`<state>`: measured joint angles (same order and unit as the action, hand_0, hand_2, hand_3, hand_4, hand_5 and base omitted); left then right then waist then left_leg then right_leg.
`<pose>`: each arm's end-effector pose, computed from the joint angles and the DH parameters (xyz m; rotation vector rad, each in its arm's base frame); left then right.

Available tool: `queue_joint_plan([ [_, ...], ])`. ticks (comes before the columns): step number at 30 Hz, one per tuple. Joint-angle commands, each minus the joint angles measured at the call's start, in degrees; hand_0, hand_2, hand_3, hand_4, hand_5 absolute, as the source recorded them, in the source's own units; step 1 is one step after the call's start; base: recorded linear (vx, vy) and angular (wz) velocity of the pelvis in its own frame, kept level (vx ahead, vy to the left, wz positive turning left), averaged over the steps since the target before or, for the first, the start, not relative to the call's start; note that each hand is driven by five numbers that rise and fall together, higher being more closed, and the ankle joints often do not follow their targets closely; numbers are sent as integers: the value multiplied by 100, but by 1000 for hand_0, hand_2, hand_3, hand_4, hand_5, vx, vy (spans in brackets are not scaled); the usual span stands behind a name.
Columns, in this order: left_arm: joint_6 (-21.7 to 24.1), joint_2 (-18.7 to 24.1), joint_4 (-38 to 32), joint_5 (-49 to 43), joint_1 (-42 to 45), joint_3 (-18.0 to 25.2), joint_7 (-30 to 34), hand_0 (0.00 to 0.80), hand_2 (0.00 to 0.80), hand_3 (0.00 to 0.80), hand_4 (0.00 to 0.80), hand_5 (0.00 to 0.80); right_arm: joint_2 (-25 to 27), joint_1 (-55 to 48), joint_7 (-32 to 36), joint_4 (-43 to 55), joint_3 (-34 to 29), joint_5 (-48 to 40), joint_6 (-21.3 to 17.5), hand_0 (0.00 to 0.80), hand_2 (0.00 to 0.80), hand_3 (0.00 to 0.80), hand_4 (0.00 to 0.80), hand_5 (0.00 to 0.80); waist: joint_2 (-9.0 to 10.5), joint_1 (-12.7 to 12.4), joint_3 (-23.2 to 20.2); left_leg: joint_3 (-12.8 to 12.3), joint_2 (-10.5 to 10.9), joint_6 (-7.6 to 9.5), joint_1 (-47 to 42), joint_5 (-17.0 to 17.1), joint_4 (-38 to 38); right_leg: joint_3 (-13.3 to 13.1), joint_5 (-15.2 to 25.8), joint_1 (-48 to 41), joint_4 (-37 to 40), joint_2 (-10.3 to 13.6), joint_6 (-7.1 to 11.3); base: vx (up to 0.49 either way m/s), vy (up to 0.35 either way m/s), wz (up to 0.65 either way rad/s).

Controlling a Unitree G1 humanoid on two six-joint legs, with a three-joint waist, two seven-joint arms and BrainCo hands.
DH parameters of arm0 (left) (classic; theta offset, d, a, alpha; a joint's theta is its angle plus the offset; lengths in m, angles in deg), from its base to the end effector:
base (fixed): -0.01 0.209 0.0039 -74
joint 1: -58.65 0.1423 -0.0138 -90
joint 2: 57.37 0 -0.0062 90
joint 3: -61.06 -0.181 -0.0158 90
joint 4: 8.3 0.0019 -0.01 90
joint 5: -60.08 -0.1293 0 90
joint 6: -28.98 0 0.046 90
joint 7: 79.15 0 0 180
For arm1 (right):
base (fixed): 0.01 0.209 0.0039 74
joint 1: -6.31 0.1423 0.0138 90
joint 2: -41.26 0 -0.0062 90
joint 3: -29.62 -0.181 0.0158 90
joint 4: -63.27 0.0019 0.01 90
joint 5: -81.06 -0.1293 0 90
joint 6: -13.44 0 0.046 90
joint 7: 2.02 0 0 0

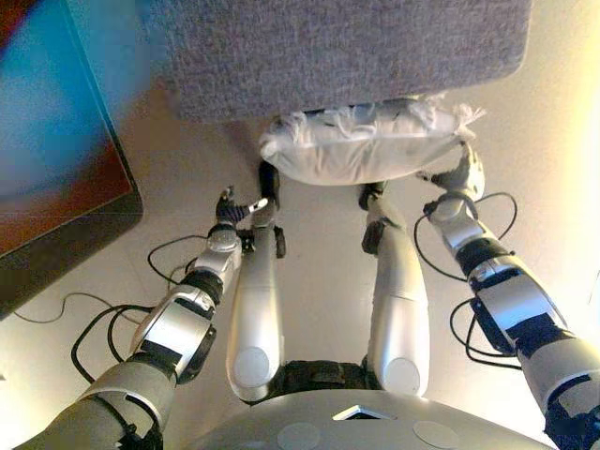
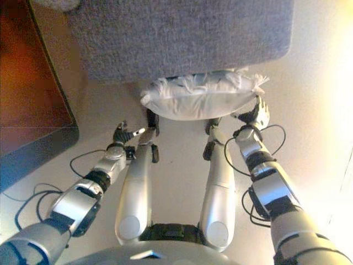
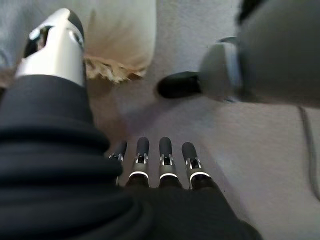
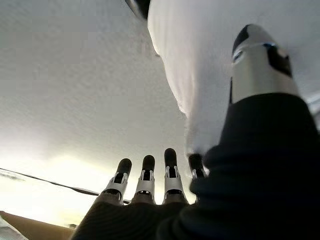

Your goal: Pick up the cushion and take it to the sofa

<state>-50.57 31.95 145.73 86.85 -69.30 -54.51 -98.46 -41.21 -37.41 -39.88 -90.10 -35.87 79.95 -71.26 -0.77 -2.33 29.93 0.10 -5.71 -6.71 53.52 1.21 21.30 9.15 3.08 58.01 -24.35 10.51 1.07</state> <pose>0.2866 0.1689 0.0218 0.2019 0.3079 0.2102 0.3146 -0.2086 0.0677 -0.8023 0.1876 -0.5623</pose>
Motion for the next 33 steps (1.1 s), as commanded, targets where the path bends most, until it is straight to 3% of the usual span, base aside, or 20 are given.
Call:
queue_joint_plan([
  [1,463,244,-119,81,-114,144,-62,0,0,0,0,0,333,-10,-479,225,209,110,-103,0,0,0,0,0,18,91,-13,171,189,384,749,64,307,-232,-147,294,-205,-67,309,-18,-3,-10],
  [6,722,420,-222,159,-631,9,-56,0,0,0,0,0,454,544,-583,197,373,138,-105,0,0,0,0,0,43,125,-13,256,164,333,1318,-8,483,-288,-173,821,-339,-111,310,-13,9,-8],
  [10,717,530,-239,266,-1025,-22,159,0,0,0,0,0,475,894,-213,158,461,-87,-459,0,0,0,0,0,108,130,-13,296,152,305,1690,-70,596,-266,-190,1152,-428,-96,341,10,-8,-13],
  [12,739,600,-213,355,-1197,-28,329,0,0,0,0,0,472,1051,193,152,563,-79,-600,0,0,0,0,0,133,131,-13,319,162,280,1867,-95,635,-260,-180,1316,-434,-88,365,16,-7,-9],
  [13,746,636,-223,397,-1265,-36,404,0,0,0,0,0,471,1091,585,153,627,-236,-1057,0,0,0,0,0,140,129,-13,329,159,269,1928,-98,637,-255,-180,1382,-442,-82,372,21,2,-5],
  [15,734,535,-164,436,-1487,-93,515,0,0,0,0,0,162,1406,555,2,791,-200,-882,0,0,0,0,0,92,80,-13,341,183,243,2085,-111,692,-270,-227,1544,-525,-87,365,21,2,-4],
  [16,732,516,-155,439,-1560,-114,544,0,0,0,0,0,112,1479,889,-19,818,-669,-853,0,0,0,0,0,86,73,-13,363,206,244,2148,-127,718,-269,-218,1624,-555,-72,365,9,-23,-4],
  [17,712,524,-141,491,-1652,-125,608,0,0,0,0,0,118,1471,1034,-79,703,-369,-1038,0,0,0,0,0,102,83,-13,368,202,227,2245,-186,811,-272,-219,1685,-567,-78,377,4,-44,-3],
  [22,560,872,-175,897,-2058,-146,1206,0,0,0,0,0,422,1688,1983,-227,827,-1613,-1480,0,0,0,0,0,226,101,-13,408,179,179,2509,-237,882,-181,-196,1911,-595,7,447,17,-39,-3],
  [28,663,849,-427,1423,-2099,-130,1761,0,0,0,0,0,325,1544,2993,52,683,-2281,-1972,0,0,0,0,0,162,152,-13,371,207,171,2845,-243,892,-207,-237,2323,-685,21,430,4,36,-2],
  [32,444,869,-753,2171,-2102,-157,2428,0,0,0,0,0,277,1475,3751,409,628,-2729,-2090,0,0,0,0,0,121,167,-13,366,246,151,3065,-279,999,-244,-235,2563,-750,57,440,5,14,-3],
  [33,367,847,-919,2388,-2060,-139,2678,0,0,0,0,0,302,1412,3593,527,585,-2800,-1966,0,0,0,0,0,108,176,-13,369,246,143,3142,-294,1037,-253,-236,2640,-777,64,444,-2,16,-4],
])
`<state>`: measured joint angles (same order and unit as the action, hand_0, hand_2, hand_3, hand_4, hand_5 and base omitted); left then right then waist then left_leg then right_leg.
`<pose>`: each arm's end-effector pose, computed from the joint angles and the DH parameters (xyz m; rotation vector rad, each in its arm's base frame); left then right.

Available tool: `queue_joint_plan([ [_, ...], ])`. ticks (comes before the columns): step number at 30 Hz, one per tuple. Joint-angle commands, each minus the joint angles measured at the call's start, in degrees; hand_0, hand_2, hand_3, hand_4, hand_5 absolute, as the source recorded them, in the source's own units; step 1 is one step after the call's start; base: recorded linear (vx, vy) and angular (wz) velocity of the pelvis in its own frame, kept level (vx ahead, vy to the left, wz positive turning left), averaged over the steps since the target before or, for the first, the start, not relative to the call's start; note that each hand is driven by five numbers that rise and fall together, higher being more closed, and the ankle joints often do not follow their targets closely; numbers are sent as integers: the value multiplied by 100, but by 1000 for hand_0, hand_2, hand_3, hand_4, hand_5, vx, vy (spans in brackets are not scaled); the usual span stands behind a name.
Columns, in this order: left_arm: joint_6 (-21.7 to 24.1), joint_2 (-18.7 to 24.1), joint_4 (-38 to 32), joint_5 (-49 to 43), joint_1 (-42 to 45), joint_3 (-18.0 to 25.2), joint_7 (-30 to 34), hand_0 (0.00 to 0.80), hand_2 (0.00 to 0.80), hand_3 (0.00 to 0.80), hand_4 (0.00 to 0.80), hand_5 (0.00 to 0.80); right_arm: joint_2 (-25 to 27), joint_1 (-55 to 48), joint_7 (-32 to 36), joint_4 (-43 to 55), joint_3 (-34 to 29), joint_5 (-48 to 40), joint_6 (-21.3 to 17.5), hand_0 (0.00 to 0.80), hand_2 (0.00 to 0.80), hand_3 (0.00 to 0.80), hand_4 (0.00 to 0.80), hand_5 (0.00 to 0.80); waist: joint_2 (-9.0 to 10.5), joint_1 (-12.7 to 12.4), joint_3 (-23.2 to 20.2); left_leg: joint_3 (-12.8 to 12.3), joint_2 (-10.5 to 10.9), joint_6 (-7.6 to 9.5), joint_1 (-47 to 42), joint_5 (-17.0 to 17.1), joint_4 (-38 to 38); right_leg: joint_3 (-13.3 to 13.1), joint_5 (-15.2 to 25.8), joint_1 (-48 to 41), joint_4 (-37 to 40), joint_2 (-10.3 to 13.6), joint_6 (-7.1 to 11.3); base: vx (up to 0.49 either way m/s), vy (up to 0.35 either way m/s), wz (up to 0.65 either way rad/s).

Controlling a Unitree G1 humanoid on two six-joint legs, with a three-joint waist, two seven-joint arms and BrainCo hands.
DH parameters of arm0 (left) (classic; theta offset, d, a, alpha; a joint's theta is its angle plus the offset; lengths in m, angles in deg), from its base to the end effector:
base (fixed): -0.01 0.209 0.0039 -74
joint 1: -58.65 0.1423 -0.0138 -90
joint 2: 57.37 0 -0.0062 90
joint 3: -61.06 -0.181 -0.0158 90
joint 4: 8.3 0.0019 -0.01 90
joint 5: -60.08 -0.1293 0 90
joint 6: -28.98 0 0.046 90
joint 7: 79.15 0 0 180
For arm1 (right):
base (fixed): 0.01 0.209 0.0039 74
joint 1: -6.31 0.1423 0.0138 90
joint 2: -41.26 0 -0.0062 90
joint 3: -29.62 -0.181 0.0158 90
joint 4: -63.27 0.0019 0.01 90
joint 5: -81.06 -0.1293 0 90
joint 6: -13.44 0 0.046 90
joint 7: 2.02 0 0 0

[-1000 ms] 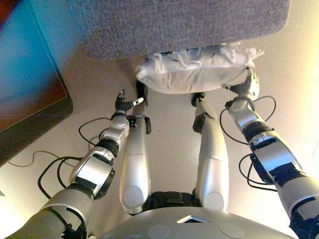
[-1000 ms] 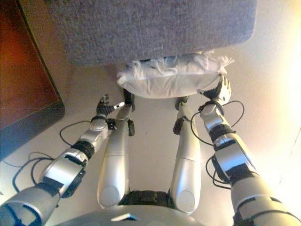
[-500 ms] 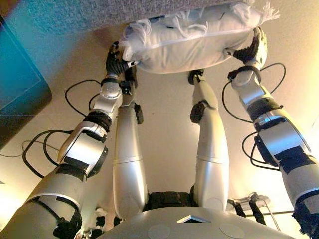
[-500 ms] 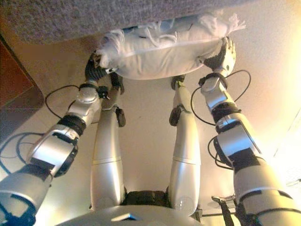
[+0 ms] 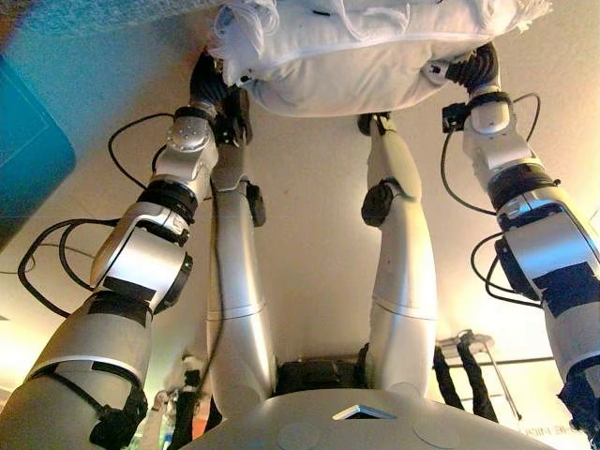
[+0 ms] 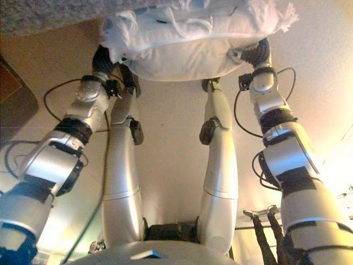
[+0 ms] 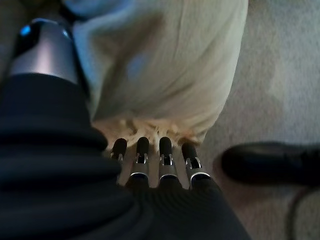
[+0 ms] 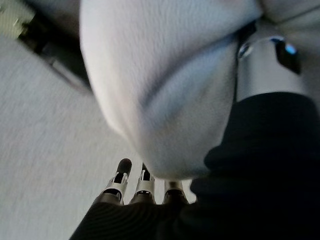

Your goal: Pick up the cushion and take it to the sofa

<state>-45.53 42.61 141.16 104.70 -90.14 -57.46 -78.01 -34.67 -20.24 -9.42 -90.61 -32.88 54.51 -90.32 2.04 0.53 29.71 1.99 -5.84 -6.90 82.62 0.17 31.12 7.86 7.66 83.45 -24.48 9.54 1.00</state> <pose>0.3492 0.1869 0.1611 0.0075 -0.1693 -0.0867 0.3535 -0.2092 0.1861 -0.3399 -0.2003 -0.1126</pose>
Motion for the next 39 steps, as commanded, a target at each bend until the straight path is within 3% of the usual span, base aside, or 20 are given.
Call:
queue_joint_plan([
  [1,-280,-212,-569,777,50,142,886,0,0,0,0,0,-258,-372,1489,551,163,-822,-180,0,0,0,0,0,-182,-99,9,196,281,145,305,-226,139,-143,-668,152,-776,152,482,2,3,-4],
  [3,-658,-168,-754,1055,23,75,1289,0,0,0,0,0,-52,-278,1907,590,135,-970,151,0,0,0,0,0,-176,-113,9,235,302,129,406,-256,249,-143,-622,240,-833,201,523,13,-24,-6],
  [5,-995,-45,-1113,1164,-7,-33,1392,725,725,725,725,725,175,-224,2593,970,206,-1588,525,0,0,0,0,0,-158,-132,9,271,301,102,500,-244,302,-121,-587,321,-876,265,560,27,-42,-11],
  [6,-1067,-14,-1274,1197,-7,-90,1376,800,800,800,800,800,239,-225,2813,1167,255,-1814,670,0,0,0,0,0,-158,-134,9,284,316,97,538,-235,309,-118,-573,354,-872,272,562,26,-28,-8],
  [8,-1183,47,-1623,1298,30,-238,1347,800,800,800,800,800,413,-246,3256,1704,369,-2174,856,0,0,0,0,0,-171,-123,9,292,339,90,605,-193,307,-127,-544,433,-880,288,572,0,0,0],
  [9,-1175,54,-1684,1382,47,-274,1353,800,800,800,800,800,459,-253,3408,1792,390,-2270,822,615,615,615,615,615,-175,-119,9,294,346,88,619,-180,300,-131,-534,448,-873,291,575,12,20,3],
  [10,-1176,40,-1859,1495,97,-314,1297,800,800,800,800,800,523,-267,3540,2003,429,-2408,862,800,800,800,800,800,-197,-104,9,287,365,83,646,-164,301,-149,-516,484,-856,294,583,9,30,6],
  [18,-1024,-66,-2294,2199,371,-271,1539,800,800,800,800,800,673,-240,3591,2171,371,-2402,662,800,800,800,800,800,-367,-78,9,244,410,37,615,-97,274,-283,-471,517,-833,312,625,-2,53,3],
  [20,-1174,235,-1714,2504,28,-206,2038,800,800,800,800,800,673,-158,3863,1760,363,-2383,507,800,800,800,800,800,-398,-35,9,197,352,15,569,-28,224,-317,-489,469,-896,259,617,-10,83,1],
  [22,-1026,308,-1323,2762,-111,-187,2434,800,800,800,800,800,700,-99,3982,1550,414,-2380,375,800,800,800,800,800,-382,-9,9,171,332,-4,508,-41,241,-336,-485,427,-860,266,611,-7,60,3],
  [26,-911,193,-1634,2577,259,-40,2274,800,800,800,800,800,654,-363,3664,1904,426,-2224,325,800,800,800,800,800,-348,-24,9,200,274,-6,156,37,11,-324,-401,82,-577,234,625,5,7,0],
  [29,-655,3,-2025,2449,777,5,2077,800,800,800,800,800,640,-840,3363,2340,293,-2069,319,800,800,800,800,800,-335,-30,9,207,257,20,-365,143,-248,-337,-332,-425,-347,191,623,12,-7,-2],
  [33,-3,-225,-2584,2395,1771,212,2101,800,800,800,800,800,578,-1907,3205,3062,-36,-1884,-52,800,800,800,800,800,-291,-19,9,150,235,23,-1491,229,-497,-320,-212,-1490,-69,211,646,9,-22,2],
  [39,392,-363,-3624,2014,3119,741,2014,800,800,800,800,800,214,-3461,3064,4232,-787,-1386,-334,800,800,800,800,800,-184,-92,9,-217,253,112,-3417,216,-1042,147,-198,-3353,457,400,721,44,-32,10],
])
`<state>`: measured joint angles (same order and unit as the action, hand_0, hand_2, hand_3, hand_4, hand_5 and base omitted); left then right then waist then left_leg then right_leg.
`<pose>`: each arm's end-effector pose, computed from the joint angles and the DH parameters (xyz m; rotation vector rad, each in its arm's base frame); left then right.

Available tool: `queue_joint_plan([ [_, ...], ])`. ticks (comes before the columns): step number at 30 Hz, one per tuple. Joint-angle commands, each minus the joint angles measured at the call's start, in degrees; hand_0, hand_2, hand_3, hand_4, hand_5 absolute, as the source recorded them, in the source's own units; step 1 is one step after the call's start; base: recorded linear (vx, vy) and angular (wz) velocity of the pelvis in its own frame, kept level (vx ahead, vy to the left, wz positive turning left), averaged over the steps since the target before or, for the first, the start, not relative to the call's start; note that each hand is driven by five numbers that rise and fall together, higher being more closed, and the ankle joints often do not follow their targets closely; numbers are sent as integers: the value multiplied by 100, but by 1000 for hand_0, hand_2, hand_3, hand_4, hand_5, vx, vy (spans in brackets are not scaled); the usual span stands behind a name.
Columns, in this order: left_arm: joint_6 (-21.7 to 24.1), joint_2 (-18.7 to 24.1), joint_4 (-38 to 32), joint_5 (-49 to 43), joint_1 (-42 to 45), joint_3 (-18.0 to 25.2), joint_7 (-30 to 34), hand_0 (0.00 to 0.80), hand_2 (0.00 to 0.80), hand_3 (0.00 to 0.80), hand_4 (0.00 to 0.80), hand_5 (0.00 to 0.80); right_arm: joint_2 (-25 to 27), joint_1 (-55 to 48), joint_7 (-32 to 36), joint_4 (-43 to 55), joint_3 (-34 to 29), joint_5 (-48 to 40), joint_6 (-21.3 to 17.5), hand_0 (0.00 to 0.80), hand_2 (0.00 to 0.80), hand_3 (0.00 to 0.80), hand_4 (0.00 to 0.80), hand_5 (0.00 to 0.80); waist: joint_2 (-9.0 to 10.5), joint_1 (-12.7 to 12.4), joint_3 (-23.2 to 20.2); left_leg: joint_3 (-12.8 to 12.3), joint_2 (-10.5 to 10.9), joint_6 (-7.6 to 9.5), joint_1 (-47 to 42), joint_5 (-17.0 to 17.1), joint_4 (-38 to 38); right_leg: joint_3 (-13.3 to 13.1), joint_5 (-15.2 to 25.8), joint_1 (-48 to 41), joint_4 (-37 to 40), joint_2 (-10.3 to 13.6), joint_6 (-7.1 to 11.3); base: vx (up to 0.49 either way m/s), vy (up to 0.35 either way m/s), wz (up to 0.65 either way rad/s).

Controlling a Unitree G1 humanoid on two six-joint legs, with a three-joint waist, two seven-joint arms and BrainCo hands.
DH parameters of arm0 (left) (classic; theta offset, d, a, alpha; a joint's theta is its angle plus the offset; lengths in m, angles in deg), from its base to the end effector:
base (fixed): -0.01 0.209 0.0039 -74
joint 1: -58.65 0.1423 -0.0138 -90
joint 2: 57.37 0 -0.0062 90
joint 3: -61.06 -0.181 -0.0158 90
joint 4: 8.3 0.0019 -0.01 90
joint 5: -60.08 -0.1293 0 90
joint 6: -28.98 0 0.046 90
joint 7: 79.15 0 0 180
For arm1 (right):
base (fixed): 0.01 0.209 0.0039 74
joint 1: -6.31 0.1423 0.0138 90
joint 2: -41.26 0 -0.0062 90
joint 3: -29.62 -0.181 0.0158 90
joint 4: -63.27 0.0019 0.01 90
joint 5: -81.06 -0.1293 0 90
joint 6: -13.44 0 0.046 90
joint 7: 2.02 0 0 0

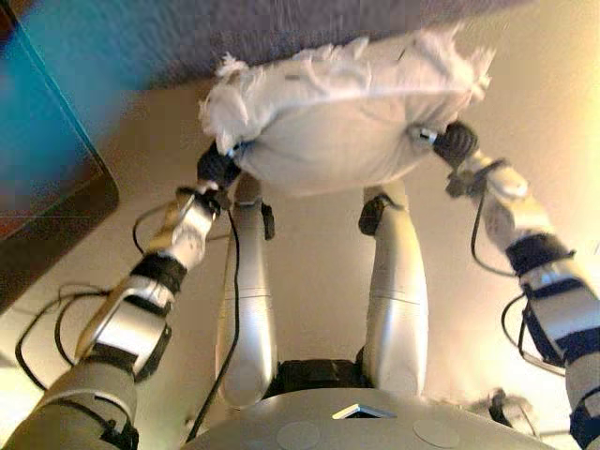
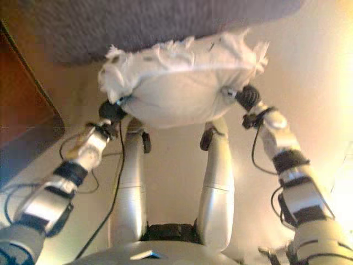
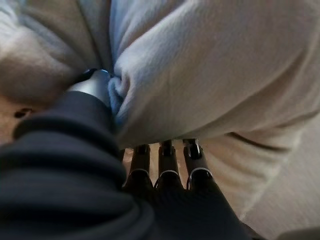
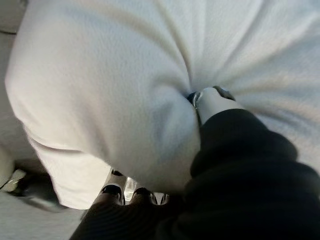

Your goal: Pick up the cushion and take it to the sofa

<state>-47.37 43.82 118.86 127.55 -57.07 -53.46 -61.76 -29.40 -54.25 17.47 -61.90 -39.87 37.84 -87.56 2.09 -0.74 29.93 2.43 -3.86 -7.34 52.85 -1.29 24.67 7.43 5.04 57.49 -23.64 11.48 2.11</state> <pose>0.2657 0.2074 0.0442 -0.5144 0.0449 -0.2762 0.2793 -0.2407 0.0863 0.0046 0.0032 0.3670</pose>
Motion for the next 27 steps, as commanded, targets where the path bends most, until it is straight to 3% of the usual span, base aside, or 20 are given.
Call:
queue_joint_plan([
  [1,567,-491,-1576,-334,55,441,406,800,800,800,800,800,-384,-334,410,1546,-210,406,-656,800,800,800,800,800,-167,20,-13,-338,67,167,-807,359,-536,274,57,-1143,509,215,626,69,-17,7],
  [6,661,-476,-2255,-464,879,793,538,800,800,800,800,800,-558,-1223,830,2321,-669,548,-785,800,800,800,800,800,-82,-52,-14,-501,116,267,-2236,213,-880,441,-34,-2604,913,253,680,105,-31,4],
  [8,966,-463,-2521,-1064,1402,812,381,800,800,800,800,800,-684,-1656,892,2842,-875,579,-732,800,800,800,800,800,-59,-150,-339,-485,143,325,-2724,138,-1010,482,-122,-3149,1027,283,698,168,-82,2],
  [9,792,-481,-2444,-1011,1627,804,406,800,800,800,800,800,-750,-1794,940,2945,-947,579,-810,800,800,800,800,800,-46,-189,-446,-476,141,337,-2880,124,-1077,512,-145,-3316,1067,292,702,174,-101,6],
  [10,1416,-505,-2302,-980,1851,841,1038,800,800,800,800,800,-822,-1921,1077,2951,-1014,574,-951,800,800,800,800,800,-48,-203,-557,-472,141,359,-3099,116,-1189,532,-174,-3532,1114,303,700,157,-37,12],
  [12,1739,-502,-2304,-863,2102,886,1278,800,800,800,800,800,-959,-2174,1270,3084,-1161,604,-1134,800,800,800,800,800,-46,-212,-792,-462,147,395,-3569,98,-1399,592,-211,-4054,1273,307,700,240,-8,15],
  [16,1559,-568,-3583,-1122,2744,1229,918,800,800,800,800,800,-1254,-2705,1272,4143,-1284,689,-1062,800,800,800,800,800,-66,-295,-1518,-344,142,432,-4540,69,-1918,636,-329,-5161,1751,208,661,314,-15,10],
  [23,1397,-613,-4752,-1106,2960,1448,729,800,800,800,800,800,-1381,-2846,871,5138,-1405,551,-1305,800,800,800,800,800,-74,-367,-2310,-277,124,513,-5427,6,-2431,597,-410,-6000,2083,157,645,176,-1,12],
  [27,1484,-553,-5075,-1292,2820,1530,447,800,800,800,800,800,-1393,-2837,370,5533,-1469,747,-1493,800,800,800,800,800,-53,-267,-2529,-117,162,601,-5707,-27,-2664,263,-457,-6162,2049,39,641,49,-46,8],
])
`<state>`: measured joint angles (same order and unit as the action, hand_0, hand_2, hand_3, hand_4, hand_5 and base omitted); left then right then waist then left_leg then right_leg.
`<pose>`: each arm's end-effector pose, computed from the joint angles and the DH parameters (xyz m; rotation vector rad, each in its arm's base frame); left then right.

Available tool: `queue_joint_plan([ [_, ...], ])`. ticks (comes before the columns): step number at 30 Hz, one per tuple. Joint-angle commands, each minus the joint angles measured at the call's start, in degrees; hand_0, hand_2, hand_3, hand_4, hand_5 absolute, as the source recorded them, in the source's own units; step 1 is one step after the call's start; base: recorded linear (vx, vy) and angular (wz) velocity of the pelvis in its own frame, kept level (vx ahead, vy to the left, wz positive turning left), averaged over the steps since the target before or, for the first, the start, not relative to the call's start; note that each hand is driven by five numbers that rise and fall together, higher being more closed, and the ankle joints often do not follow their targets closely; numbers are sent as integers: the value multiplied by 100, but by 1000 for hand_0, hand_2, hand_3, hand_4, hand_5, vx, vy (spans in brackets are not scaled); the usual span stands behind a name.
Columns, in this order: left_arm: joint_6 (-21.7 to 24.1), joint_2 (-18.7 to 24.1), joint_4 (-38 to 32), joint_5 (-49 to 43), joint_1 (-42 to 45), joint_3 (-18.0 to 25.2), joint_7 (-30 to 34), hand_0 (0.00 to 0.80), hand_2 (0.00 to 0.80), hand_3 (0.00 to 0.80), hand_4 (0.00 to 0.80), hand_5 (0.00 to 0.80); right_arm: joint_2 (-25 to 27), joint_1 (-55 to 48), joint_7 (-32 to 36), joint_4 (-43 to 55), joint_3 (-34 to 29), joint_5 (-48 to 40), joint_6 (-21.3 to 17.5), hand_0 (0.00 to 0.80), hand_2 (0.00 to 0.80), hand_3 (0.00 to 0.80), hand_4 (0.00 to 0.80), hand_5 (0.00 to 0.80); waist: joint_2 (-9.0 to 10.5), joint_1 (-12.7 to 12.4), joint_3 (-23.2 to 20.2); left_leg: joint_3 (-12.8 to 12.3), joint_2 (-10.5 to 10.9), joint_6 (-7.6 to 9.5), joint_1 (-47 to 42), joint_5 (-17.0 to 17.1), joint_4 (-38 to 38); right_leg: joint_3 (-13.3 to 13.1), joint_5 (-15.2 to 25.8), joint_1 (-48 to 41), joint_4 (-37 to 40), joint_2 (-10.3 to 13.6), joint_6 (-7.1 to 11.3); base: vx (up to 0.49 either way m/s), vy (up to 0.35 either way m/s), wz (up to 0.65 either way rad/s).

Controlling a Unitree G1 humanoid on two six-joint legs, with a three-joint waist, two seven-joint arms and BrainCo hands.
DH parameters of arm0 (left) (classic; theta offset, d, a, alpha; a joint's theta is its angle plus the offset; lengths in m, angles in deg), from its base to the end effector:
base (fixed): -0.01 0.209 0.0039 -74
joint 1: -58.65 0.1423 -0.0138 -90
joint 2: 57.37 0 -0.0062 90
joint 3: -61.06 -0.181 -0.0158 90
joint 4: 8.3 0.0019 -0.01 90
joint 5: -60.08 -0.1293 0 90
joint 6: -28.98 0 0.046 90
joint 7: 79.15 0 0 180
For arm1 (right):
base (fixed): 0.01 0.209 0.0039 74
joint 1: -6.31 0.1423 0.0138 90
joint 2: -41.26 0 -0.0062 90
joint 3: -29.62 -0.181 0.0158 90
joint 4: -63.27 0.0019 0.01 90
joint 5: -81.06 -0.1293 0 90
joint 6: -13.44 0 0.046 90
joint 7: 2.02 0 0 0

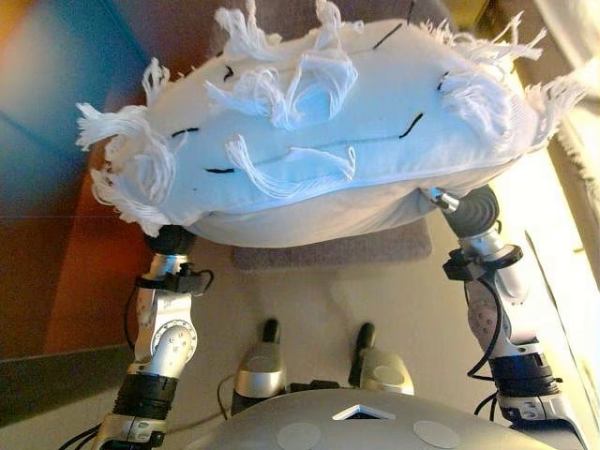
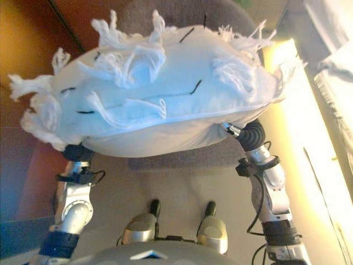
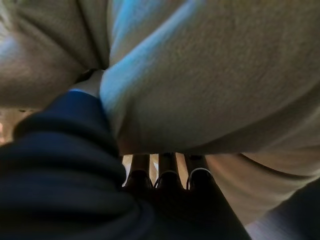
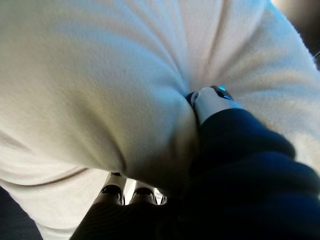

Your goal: Pick up the cushion and take it to the sofa

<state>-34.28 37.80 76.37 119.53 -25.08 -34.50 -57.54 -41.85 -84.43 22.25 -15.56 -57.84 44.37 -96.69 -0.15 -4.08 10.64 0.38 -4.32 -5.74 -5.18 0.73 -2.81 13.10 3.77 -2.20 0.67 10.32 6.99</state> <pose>0.1699 0.2127 0.0657 -0.6010 -0.4882 -0.2714 0.1867 -0.2062 0.1028 0.1602 -0.5354 0.4992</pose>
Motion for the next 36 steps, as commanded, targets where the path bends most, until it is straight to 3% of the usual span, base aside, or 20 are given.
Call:
queue_joint_plan([
  [1,222,58,-869,-548,-396,-362,4,800,800,800,800,800,-143,175,-195,948,323,159,-630,800,800,800,800,800,170,89,-619,125,209,450,60,-226,47,-376,-343,-216,-369,117,139,24,-50,16],
  [4,277,131,-1012,-564,-559,-415,-110,800,800,800,800,800,-74,205,-630,1117,298,479,-771,800,800,800,800,800,171,188,-680,317,229,485,51,-175,3,-769,-333,-206,-340,-87,46,-24,-66,19],
  [12,345,116,-1200,-690,-770,-439,-621,800,800,800,800,800,235,628,-1764,1177,311,1253,-865,800,800,800,800,800,220,132,-742,216,-30,305,-42,-191,89,-664,-532,-433,-159,-342,-165,-45,-144,9],
  [15,600,116,-1163,-764,-724,-400,-750,800,800,800,800,800,346,750,-1673,1109,372,1120,-867,800,800,800,800,800,340,137,-584,120,-66,211,187,-448,1054,-691,-576,-408,-250,-370,-317,-51,-173,-13],
  [19,635,14,-1186,-740,-595,-287,-714,800,800,800,800,800,346,640,-1725,1089,501,1267,-985,800,800,800,800,800,472,111,-223,-138,-57,251,972,-140,2597,-649,-579,-384,-467,-396,-514,-48,-161,-18],
  [22,677,-54,-1181,-704,-580,-233,-624,800,800,800,800,800,288,758,-1829,1103,619,1514,-960,800,800,800,800,800,279,-53,-121,43,230,263,1123,33,2047,-683,-789,-442,-633,-575,-478,110,-22,0],
  [24,725,-71,-1154,-706,-588,-221,-635,800,800,800,800,800,248,858,-1918,1109,709,1650,-871,800,800,800,800,800,159,-172,-123,152,258,222,1183,295,1469,-797,-938,-576,-624,-711,-490,297,33,-26],
  [27,744,-114,-1117,-827,-626,-342,-822,800,800,800,800,800,250,930,-2033,1050,834,1765,-734,800,800,800,800,800,-14,-396,-197,249,149,79,1426,1004,420,-1014,-1258,-1070,-564,-902,-514,478,85,-40],
  [29,721,-124,-1117,-803,-609,-365,-902,800,800,800,800,800,278,912,-1981,1074,874,1694,-664,800,800,800,800,800,-51,-497,-213,388,109,31,1544,1255,168,-1176,-1506,-1270,-701,-937,-540,481,112,43],
  [31,721,-145,-1122,-751,-513,-321,-866,800,800,800,800,800,283,844,-1900,1091,890,1673,-641,800,800,800,800,800,-142,-611,-233,588,-77,-39,1683,1448,51,-1326,-1671,-1345,-872,-990,-554,523,163,49],
  [34,788,-168,-1149,-763,-397,-256,-815,800,800,800,800,800,310,811,-1855,1094,905,1604,-669,800,800,800,800,800,-179,-732,-222,832,-330,-133,1861,1520,-56,-1443,-2014,-1499,-1124,-892,-539,595,206,-6],
  [36,799,-159,-1158,-730,-397,-199,-795,800,800,800,800,800,373,836,-1846,1100,876,1494,-699,800,800,800,800,800,-126,-759,-223,805,-413,-169,1896,1438,-20,-1416,-2234,-1666,-1322,-666,-439,581,246,-37],
])
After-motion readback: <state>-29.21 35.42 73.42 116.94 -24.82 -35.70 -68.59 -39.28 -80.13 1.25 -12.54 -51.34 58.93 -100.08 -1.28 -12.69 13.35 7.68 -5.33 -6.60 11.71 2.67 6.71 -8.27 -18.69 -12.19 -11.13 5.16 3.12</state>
